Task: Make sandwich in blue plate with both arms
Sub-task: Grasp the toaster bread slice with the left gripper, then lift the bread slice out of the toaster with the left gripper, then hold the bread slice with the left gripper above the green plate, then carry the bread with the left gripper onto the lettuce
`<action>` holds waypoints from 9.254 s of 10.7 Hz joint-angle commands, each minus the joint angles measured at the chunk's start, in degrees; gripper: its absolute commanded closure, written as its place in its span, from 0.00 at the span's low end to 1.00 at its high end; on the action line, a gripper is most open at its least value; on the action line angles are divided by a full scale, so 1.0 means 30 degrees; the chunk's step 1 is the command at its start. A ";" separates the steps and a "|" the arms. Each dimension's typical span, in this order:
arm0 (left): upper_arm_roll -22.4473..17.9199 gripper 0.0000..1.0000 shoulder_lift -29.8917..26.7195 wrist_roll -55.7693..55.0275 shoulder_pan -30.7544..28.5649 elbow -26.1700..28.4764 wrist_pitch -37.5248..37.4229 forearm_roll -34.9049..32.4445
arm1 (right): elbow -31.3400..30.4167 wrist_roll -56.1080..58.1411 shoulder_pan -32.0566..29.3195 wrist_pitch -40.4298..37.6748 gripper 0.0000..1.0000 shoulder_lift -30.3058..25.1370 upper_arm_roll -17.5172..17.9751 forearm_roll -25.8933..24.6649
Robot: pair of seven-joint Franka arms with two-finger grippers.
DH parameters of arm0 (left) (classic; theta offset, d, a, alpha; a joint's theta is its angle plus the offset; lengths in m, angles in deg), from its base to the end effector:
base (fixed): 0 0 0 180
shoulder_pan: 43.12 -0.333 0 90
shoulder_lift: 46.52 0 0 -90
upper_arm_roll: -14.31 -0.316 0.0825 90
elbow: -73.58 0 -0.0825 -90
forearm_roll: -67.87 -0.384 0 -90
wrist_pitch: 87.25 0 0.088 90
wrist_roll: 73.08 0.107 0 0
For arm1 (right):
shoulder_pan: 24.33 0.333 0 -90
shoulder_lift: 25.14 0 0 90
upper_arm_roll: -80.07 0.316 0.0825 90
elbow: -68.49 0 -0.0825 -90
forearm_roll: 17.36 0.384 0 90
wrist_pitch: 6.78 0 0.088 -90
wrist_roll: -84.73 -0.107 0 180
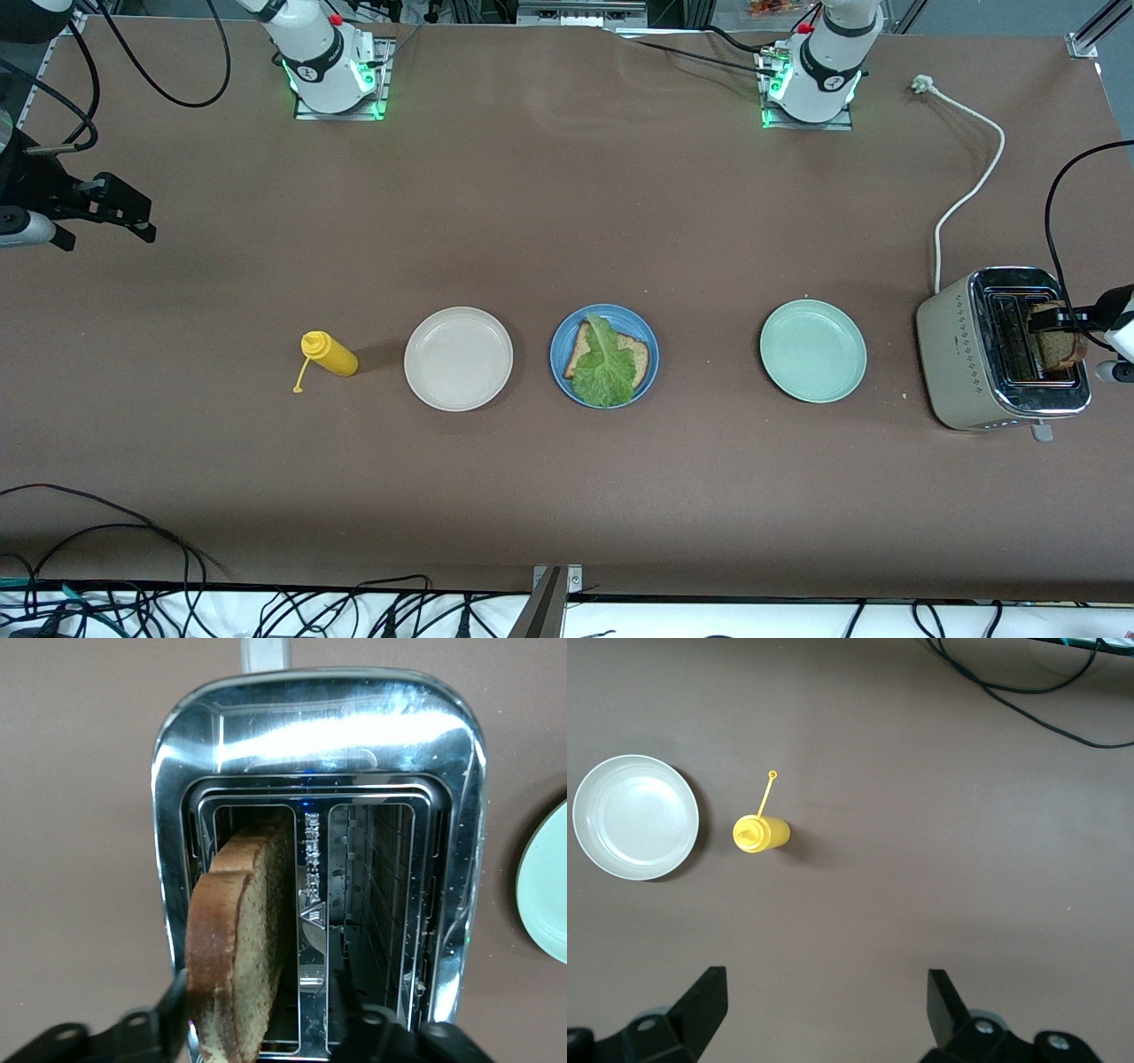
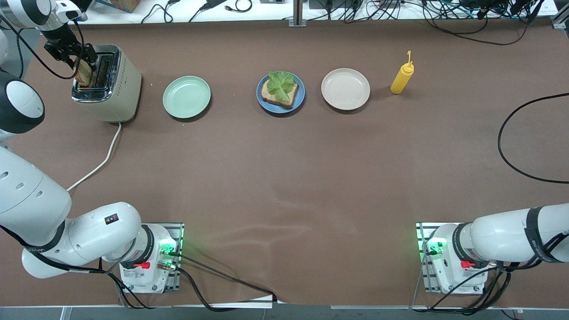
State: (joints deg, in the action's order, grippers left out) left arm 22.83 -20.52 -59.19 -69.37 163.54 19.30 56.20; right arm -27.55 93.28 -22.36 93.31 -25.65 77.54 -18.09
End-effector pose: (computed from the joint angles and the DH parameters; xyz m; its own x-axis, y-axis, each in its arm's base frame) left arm 0.6235 0.2287 0.3702 0.9829 0.0101 -0.1841 -0.0041 -0.9971 -0.0763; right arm 0.5660 -0.0068 0.5952 0.9870 0.1412 0.0768 0.1397 -0.9899 0.0240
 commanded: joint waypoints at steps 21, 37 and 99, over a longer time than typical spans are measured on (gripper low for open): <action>0.3540 1.00 -0.2893 0.1552 0.5115 -0.4323 -0.6953 -0.0688 | 0.1018 -0.0243 -0.0014 -0.0668 0.00 0.0142 -0.0444 -0.0284; 0.3839 1.00 -0.0054 0.1815 0.5028 -0.4177 -0.8594 1.1593 | 0.1018 -0.0273 0.0045 -0.0815 0.00 0.0172 -0.0415 -0.0314; 0.2816 0.00 1.0347 0.8901 0.9920 -0.4089 0.2099 2.2259 | 0.1018 -0.0243 0.0162 -0.2133 0.00 0.0230 -0.0239 -0.0226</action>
State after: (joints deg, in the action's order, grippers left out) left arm 32.24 10.27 -35.37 -39.74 151.95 25.75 121.67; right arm -25.80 93.28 -21.97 88.17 -25.34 76.70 -18.10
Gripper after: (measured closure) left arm 0.850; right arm 0.000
